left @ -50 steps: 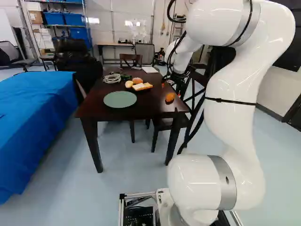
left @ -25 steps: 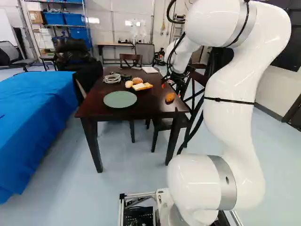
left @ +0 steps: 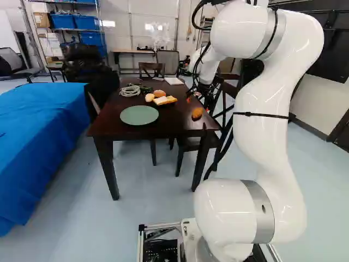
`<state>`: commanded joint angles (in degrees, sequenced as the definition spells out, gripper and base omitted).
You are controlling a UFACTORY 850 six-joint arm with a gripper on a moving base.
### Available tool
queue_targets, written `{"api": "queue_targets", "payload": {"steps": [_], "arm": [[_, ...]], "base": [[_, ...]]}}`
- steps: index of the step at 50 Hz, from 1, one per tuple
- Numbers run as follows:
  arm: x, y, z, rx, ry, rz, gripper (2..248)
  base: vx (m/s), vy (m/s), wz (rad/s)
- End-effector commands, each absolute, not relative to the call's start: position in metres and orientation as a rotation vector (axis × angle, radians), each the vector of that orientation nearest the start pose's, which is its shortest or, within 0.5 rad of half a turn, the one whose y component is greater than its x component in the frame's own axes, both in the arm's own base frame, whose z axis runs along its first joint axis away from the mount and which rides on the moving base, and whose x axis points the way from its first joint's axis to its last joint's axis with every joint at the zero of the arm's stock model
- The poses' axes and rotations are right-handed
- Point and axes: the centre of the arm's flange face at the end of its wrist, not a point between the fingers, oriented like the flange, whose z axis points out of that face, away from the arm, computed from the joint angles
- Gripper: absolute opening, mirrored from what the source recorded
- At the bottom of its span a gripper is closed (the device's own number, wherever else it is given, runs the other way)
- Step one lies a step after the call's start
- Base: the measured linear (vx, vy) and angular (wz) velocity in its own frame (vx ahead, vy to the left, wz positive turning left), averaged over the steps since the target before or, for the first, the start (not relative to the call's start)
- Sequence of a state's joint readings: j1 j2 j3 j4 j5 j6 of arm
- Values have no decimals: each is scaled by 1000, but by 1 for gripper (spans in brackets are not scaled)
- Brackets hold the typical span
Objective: Move the croissant to the empty plate
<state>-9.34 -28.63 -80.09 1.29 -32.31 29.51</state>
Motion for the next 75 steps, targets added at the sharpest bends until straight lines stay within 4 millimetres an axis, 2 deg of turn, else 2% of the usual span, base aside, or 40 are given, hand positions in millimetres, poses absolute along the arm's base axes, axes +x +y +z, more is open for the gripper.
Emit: {"api": "queue_targets", "payload": {"steps": [46,66,75], "arm": [[659,-107,468,-2953,982,-359,247],[682,-108,443,-2961,976,-334,247],[683,-108,442,-2961,976,-336,247]], "base": [[0,0,0],[0,0,0],[0,0,0]]}}
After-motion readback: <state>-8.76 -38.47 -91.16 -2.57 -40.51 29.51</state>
